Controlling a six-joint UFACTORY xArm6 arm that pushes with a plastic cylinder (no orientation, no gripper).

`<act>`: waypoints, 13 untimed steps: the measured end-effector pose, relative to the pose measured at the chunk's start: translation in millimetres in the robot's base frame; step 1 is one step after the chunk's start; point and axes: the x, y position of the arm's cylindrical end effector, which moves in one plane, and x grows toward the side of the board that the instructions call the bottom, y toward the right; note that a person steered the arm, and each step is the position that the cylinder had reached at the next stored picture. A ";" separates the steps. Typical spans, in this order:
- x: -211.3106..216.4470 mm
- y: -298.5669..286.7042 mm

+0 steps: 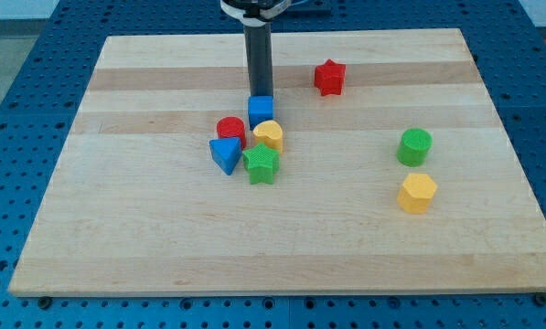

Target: Move the red star to the center

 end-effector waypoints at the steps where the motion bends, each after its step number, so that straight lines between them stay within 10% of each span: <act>1: 6.2 0.0; 6: -81.1 76.6; 13: -38.1 100.6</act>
